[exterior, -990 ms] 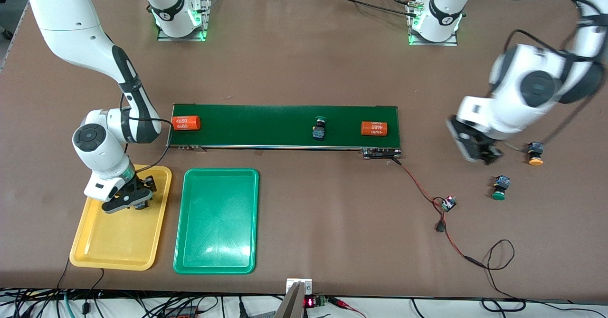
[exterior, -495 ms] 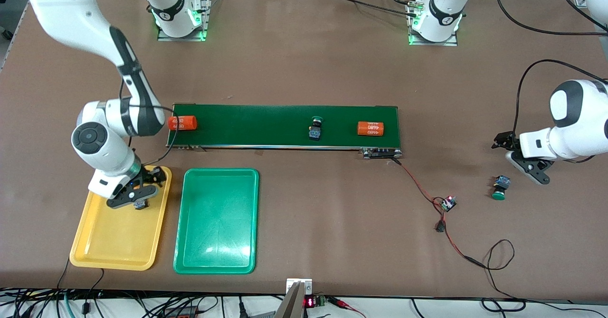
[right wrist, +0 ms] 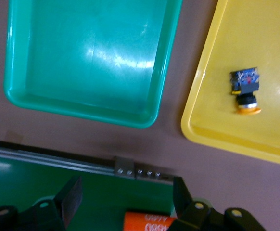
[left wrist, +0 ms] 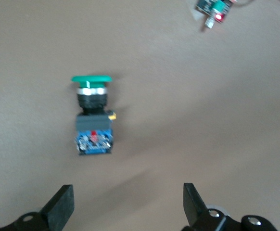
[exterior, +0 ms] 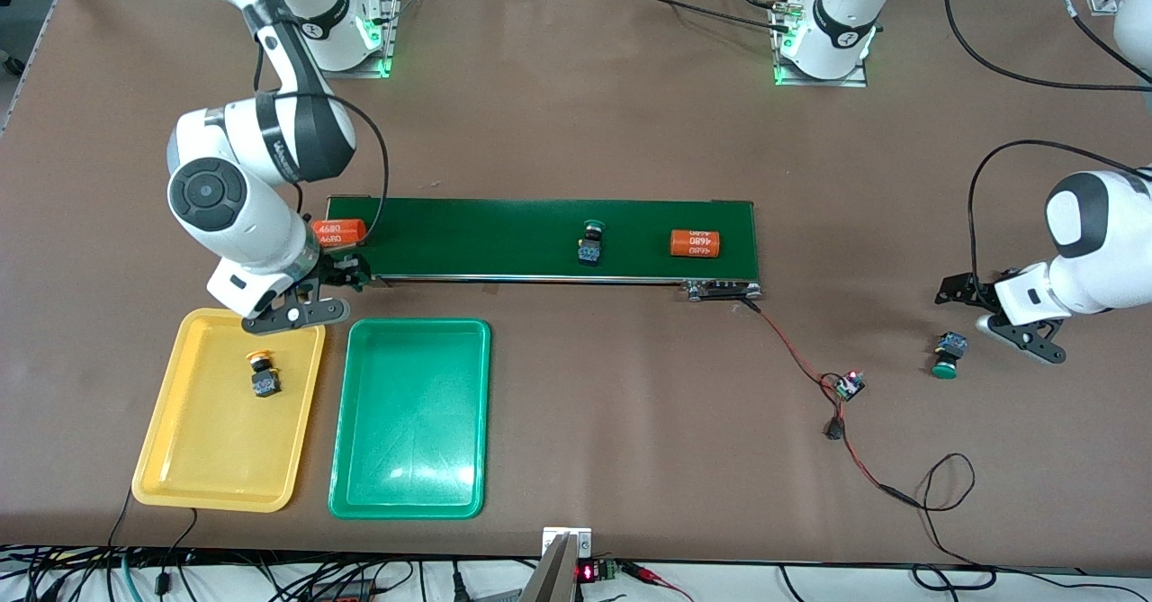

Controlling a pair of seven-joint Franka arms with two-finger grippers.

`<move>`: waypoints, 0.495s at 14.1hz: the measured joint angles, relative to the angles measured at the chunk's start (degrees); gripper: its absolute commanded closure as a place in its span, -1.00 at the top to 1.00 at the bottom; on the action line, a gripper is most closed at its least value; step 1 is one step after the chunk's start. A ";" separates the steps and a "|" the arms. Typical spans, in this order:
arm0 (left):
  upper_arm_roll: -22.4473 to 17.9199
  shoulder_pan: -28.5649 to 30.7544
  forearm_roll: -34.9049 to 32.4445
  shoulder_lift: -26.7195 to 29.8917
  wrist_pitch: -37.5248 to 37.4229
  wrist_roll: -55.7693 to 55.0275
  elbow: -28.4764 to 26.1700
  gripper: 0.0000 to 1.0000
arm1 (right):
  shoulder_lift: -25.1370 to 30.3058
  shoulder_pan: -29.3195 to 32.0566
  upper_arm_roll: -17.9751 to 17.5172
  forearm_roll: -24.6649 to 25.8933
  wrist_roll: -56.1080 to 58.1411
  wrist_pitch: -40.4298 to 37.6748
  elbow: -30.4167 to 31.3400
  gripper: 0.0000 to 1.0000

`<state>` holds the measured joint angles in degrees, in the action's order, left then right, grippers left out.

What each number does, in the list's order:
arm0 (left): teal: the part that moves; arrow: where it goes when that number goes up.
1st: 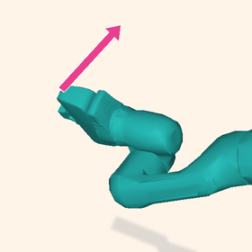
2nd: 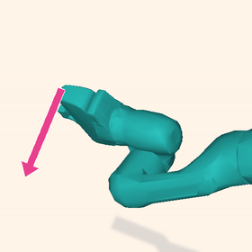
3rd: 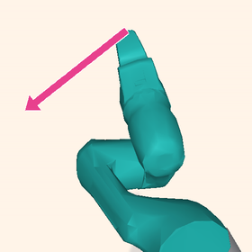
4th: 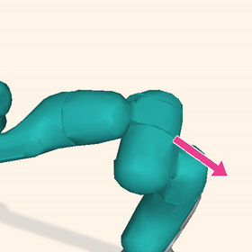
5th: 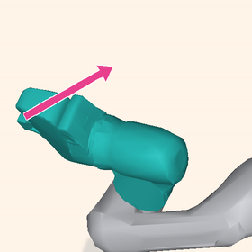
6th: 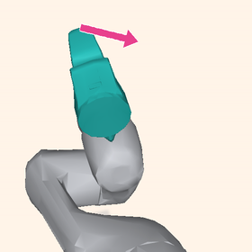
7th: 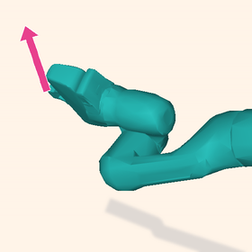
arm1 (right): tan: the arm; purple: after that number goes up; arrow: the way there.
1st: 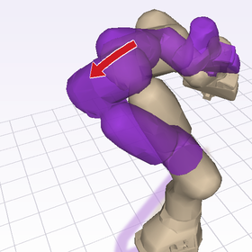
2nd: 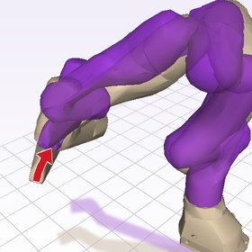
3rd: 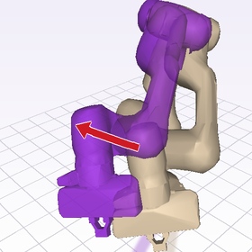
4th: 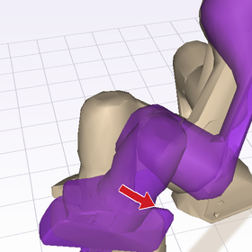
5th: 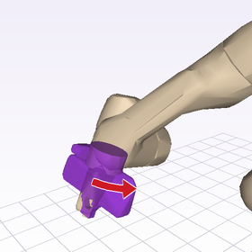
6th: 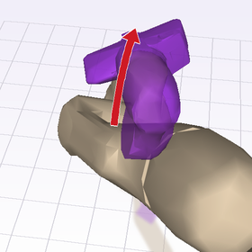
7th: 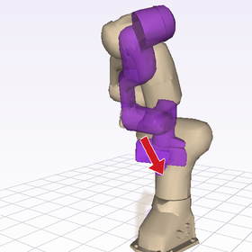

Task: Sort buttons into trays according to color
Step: 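Grasp the green button with the left gripper while the right gripper returns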

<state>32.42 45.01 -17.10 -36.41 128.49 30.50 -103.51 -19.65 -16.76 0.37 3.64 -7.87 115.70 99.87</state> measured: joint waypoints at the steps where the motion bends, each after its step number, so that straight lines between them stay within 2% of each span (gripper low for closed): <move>1: -0.29 -0.28 -0.32 -1.04 0.28 0.12 1.26 1.00 | 0.68 -0.29 0.00 -1.32 -1.40 -1.67 0.03 0.70; 7: -1.94 -3.40 -6.95 -5.49 0.29 1.88 7.87 1.00 | 3.52 -2.38 -0.01 -7.34 -10.86 -8.73 0.10 0.70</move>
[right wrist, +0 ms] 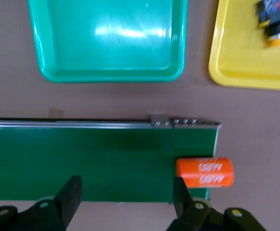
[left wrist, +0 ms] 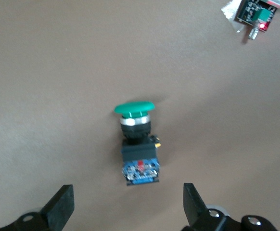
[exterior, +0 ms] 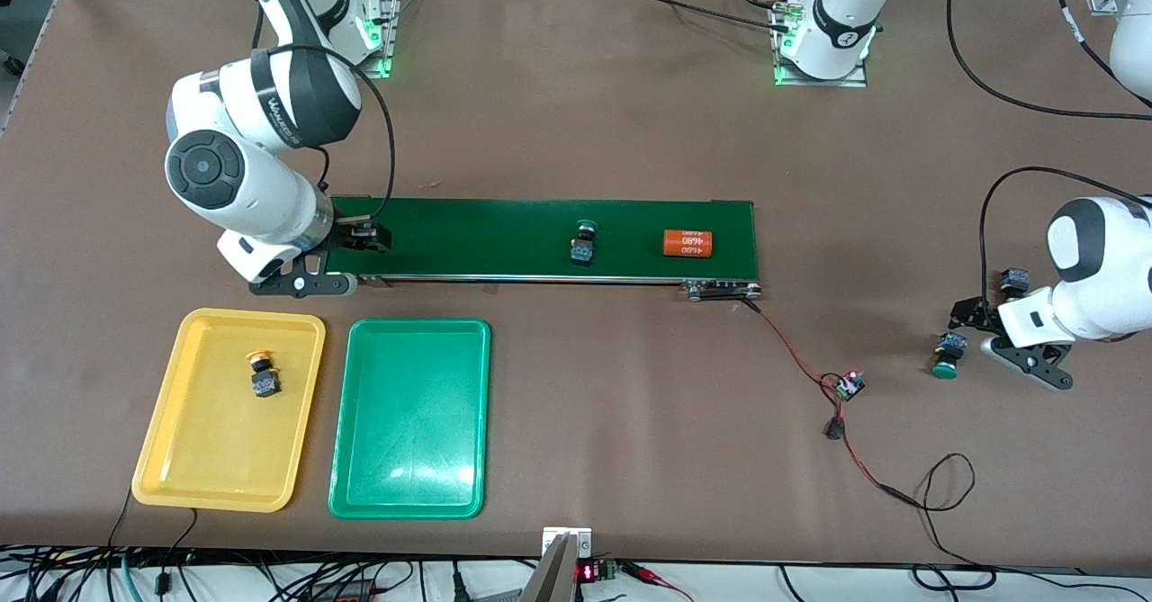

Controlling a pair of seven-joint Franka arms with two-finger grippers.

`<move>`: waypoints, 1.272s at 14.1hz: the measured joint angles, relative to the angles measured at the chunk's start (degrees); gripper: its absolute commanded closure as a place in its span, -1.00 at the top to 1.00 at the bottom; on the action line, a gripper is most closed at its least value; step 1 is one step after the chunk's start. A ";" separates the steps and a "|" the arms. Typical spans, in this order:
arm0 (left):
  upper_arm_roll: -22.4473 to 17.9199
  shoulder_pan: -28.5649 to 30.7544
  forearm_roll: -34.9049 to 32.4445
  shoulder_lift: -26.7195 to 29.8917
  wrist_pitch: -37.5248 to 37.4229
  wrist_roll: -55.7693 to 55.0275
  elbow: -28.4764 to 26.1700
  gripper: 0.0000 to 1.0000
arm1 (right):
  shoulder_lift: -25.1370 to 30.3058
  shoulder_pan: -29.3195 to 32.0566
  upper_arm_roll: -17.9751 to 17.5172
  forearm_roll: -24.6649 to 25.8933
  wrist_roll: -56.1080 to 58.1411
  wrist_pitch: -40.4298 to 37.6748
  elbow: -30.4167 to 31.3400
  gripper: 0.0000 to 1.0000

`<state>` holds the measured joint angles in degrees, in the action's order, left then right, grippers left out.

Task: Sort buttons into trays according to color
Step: 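Grasp the green button with the left gripper while the right gripper returns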

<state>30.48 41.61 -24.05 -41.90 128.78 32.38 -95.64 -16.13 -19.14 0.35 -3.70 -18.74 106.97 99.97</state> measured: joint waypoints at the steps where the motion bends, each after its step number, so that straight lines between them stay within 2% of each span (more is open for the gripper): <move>1: -0.10 -0.15 0.00 -0.74 -0.01 0.33 0.51 1.00 | 0.29 -0.10 0.00 -1.04 -1.30 -1.06 0.02 0.70; 5: -0.37 -0.23 0.00 -4.04 0.00 0.60 1.13 1.00 | 0.55 -0.49 0.01 -1.87 -6.13 -2.53 0.27 0.72; 6: -0.42 -0.23 0.00 -4.59 0.02 0.59 1.28 1.00 | 0.54 -0.87 0.00 -1.89 -6.30 -2.49 0.32 0.81; 7: -0.48 -0.22 0.00 -4.90 0.03 0.59 1.40 0.89 | 0.55 -1.30 0.00 -1.90 -6.38 -2.31 0.33 1.00; 8: -0.53 -0.22 0.00 -5.08 0.03 0.58 1.53 0.19 | 0.55 -1.82 -0.01 -1.92 -6.57 -1.88 0.34 1.00; 9: -0.56 -0.22 0.00 -5.16 0.03 0.58 1.59 -0.26 | 0.54 -2.38 -0.01 -1.93 -6.94 -1.26 0.39 1.00; 10: -0.56 -0.22 0.00 -5.18 0.03 0.56 1.63 -0.59 | 0.52 -2.95 -0.02 -1.93 -7.27 -0.45 0.48 1.00; 12: -0.56 -0.29 0.00 -5.18 0.03 -0.29 1.65 -1.00 | 0.18 -4.00 -0.02 -1.94 -8.01 0.90 0.60 1.00; 18: -0.20 -0.68 0.00 -4.61 -2.11 -1.85 1.85 -1.00 | -2.23 -7.15 -0.03 -1.94 -13.32 4.35 0.77 1.00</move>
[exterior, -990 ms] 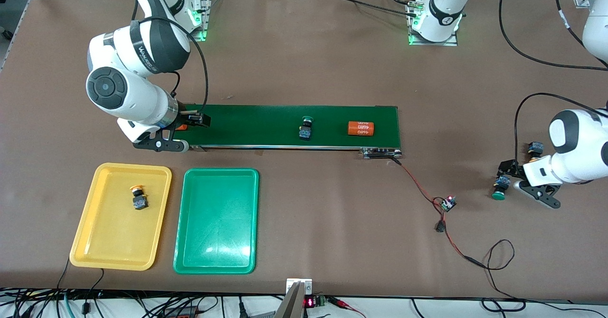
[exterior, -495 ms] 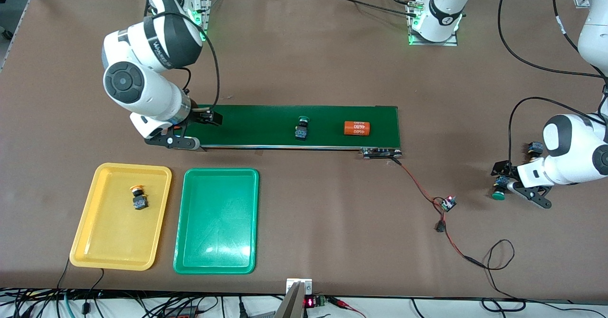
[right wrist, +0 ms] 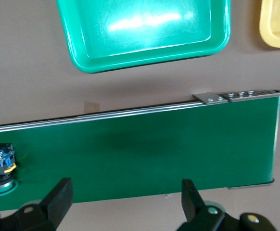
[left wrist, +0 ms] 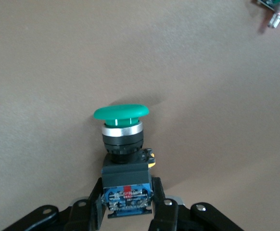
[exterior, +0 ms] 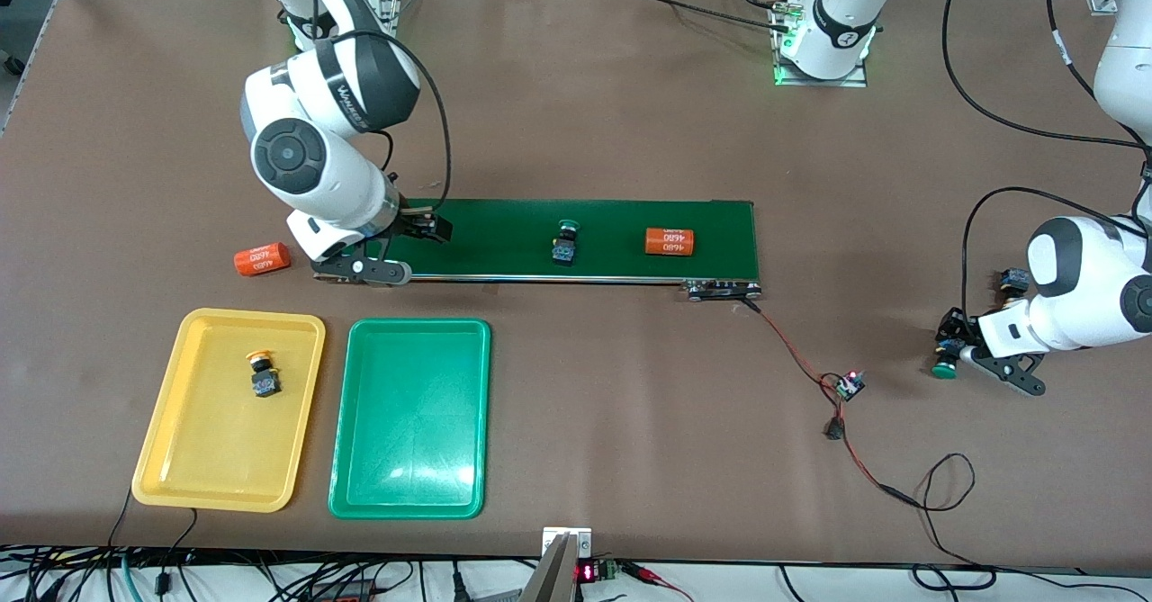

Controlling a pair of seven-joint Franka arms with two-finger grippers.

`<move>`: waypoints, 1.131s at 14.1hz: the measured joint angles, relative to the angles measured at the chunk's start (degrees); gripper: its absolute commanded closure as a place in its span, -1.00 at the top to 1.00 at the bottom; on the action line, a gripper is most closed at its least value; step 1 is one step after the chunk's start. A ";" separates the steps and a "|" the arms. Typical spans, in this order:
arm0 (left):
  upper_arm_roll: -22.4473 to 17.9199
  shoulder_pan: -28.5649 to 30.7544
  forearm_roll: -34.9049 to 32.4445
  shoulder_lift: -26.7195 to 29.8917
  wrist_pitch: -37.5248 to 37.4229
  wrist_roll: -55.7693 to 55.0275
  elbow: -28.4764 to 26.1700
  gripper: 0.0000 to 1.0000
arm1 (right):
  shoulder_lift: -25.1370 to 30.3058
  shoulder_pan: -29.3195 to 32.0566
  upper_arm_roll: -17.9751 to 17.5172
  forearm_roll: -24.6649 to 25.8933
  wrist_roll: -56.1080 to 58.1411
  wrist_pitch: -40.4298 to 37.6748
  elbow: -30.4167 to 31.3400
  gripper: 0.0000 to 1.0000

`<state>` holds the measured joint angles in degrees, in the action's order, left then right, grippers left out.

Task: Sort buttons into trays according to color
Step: 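Grasp the green button with the left gripper while the right gripper returns, then carry the green-capped button to the belt with the left gripper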

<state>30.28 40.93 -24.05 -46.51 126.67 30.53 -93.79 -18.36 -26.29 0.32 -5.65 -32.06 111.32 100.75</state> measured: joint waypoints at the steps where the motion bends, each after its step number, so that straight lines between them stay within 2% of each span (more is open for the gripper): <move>1: 0.23 -0.18 0.00 0.53 -1.15 -0.03 0.04 -1.00 | -0.36 -0.37 0.00 0.00 -1.03 0.54 0.02 1.00; 6: 0.93 -1.48 0.00 6.66 -6.07 -0.84 -0.89 -1.00 | -1.87 -1.66 0.00 -0.86 -4.07 3.17 0.06 1.00; 10: 2.69 -2.02 1.88 14.97 -9.88 -2.94 -5.25 -1.00 | -3.72 -2.10 -0.01 -1.12 -4.02 4.63 0.10 1.00; 16: 4.21 -6.90 8.72 22.86 -11.42 -17.08 -12.66 -1.00 | -4.44 -3.71 -0.01 -0.93 0.43 5.30 0.08 1.00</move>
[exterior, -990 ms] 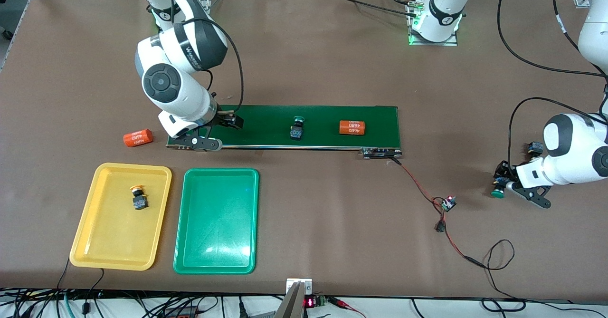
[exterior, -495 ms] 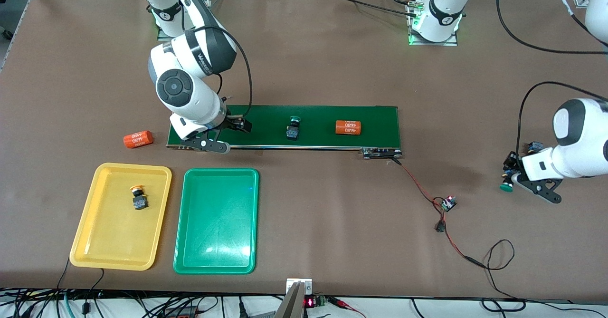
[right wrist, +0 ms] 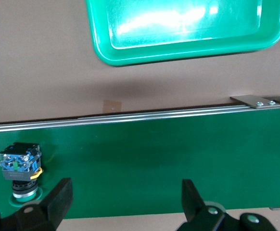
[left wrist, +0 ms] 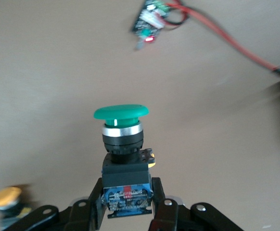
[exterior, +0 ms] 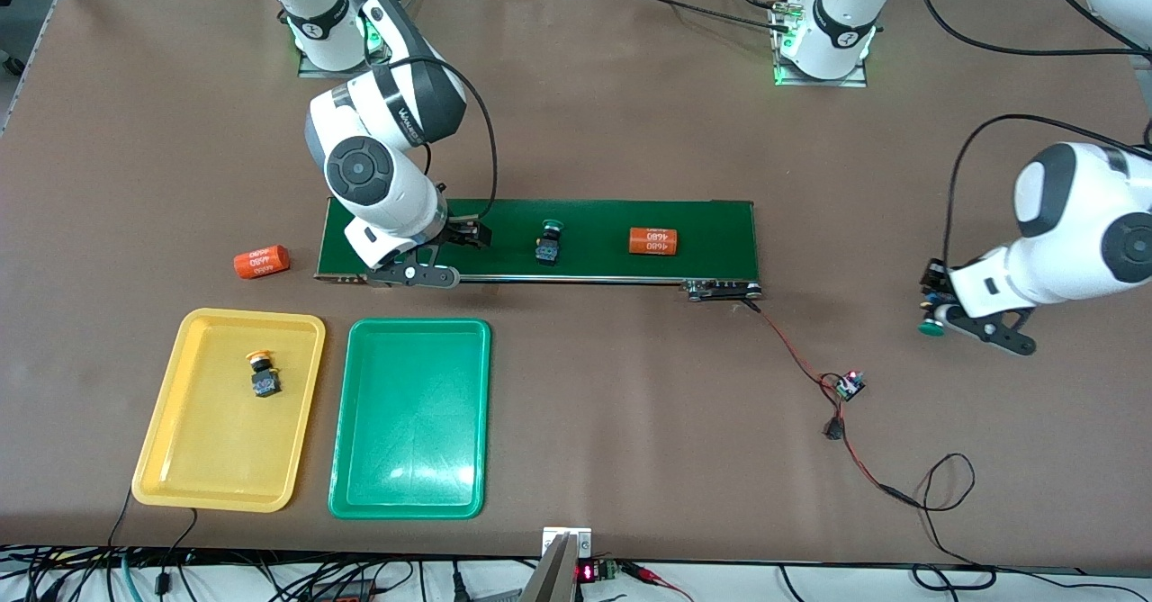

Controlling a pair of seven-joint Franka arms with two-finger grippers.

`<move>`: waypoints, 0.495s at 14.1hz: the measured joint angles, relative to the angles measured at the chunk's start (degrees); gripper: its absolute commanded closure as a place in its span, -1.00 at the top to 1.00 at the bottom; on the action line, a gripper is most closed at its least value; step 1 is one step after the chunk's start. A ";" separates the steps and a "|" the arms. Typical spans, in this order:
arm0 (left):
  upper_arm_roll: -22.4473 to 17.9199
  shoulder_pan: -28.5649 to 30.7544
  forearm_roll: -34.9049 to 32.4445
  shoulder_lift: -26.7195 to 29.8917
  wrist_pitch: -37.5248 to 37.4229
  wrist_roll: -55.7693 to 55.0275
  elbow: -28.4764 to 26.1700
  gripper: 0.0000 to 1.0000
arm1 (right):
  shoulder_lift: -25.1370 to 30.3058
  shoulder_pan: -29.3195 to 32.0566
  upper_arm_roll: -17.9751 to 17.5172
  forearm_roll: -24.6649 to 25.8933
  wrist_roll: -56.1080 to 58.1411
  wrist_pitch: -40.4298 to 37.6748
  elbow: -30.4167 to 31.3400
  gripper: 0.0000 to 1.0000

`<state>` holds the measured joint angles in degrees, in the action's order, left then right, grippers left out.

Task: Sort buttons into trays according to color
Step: 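Carry the green-capped button to the belt with the left gripper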

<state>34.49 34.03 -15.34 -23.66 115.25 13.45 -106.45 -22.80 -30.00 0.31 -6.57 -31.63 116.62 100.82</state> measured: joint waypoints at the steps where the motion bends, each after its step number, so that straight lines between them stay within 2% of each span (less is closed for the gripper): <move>1: 0.20 -1.64 1.54 1.37 -0.09 -3.63 -1.79 -1.00 | 0.00 -0.24 0.00 0.00 0.04 0.02 -0.01 1.00; 4: 0.53 -6.69 5.91 5.49 -0.11 -12.43 -7.20 -1.00 | -0.04 -0.75 0.00 0.00 0.04 0.03 -0.01 1.00; 7: 0.59 -7.93 11.35 7.59 0.00 -14.60 -9.84 -1.00 | -0.12 -1.03 0.00 -0.01 0.04 0.03 -0.01 1.00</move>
<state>35.08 26.11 -3.99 -16.07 115.25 -1.15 -116.29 -22.92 -31.02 0.31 -6.58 -31.59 116.65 100.81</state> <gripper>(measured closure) 0.590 0.000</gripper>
